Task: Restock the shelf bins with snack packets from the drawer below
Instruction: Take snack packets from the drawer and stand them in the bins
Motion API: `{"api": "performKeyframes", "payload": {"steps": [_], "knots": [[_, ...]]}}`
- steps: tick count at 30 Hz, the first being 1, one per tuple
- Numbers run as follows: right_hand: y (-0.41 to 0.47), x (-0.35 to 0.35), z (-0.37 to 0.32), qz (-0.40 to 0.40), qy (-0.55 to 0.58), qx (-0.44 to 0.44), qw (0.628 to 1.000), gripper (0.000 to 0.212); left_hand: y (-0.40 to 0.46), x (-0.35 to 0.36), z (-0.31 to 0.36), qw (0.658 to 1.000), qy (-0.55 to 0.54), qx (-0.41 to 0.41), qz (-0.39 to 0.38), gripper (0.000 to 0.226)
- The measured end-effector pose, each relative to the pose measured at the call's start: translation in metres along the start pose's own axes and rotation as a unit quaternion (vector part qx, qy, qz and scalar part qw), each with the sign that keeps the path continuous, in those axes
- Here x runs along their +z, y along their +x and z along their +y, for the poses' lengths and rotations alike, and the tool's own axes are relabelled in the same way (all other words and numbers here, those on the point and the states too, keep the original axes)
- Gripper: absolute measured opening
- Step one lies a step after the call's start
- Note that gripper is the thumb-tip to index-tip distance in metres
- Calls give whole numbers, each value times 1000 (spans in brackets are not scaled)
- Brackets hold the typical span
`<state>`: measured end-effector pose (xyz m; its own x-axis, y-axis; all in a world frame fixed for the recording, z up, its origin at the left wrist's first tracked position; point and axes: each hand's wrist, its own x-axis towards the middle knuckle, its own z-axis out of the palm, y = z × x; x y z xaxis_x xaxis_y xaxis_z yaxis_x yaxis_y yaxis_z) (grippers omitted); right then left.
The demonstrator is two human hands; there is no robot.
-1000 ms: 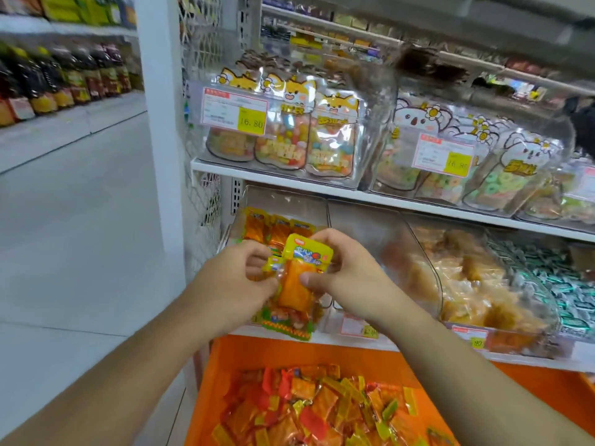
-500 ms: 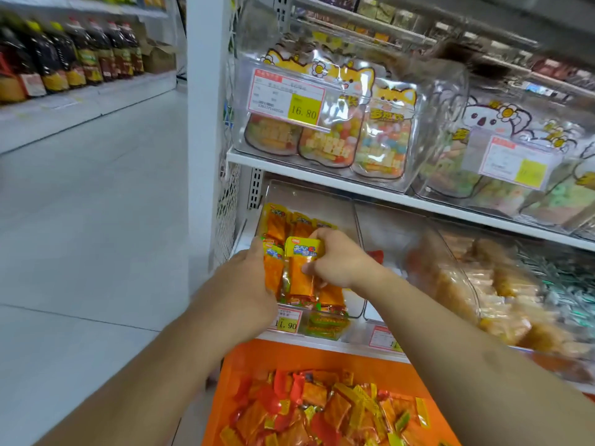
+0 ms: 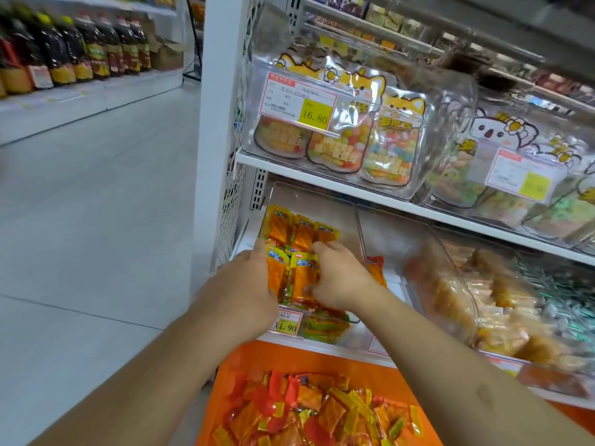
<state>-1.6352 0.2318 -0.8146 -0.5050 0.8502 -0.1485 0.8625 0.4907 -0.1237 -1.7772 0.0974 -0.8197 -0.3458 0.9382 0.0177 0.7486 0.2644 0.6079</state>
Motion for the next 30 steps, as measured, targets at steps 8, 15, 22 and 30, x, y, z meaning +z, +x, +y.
{"api": "performKeyframes", "payload": {"steps": [8, 15, 22, 30], "knots": [[-4, 3, -7, -58, 14, 8, 998, 79, 1, 3, 0, 1000, 2, 3, 14, 83], [-11, 2, -7, -64, 2, -12, 998, 79, 0, 3, -1, 1000, 1, 12, 14, 82], [-10, 4, 0, -21, 72, -27, 997, 95, 1, 6, -3, 1000, -5, 7, 6, 86], [-4, 13, -1, -12, 60, -30, 998, 64, 1, 5, -3, 1000, -2, 10, 9, 84]]}}
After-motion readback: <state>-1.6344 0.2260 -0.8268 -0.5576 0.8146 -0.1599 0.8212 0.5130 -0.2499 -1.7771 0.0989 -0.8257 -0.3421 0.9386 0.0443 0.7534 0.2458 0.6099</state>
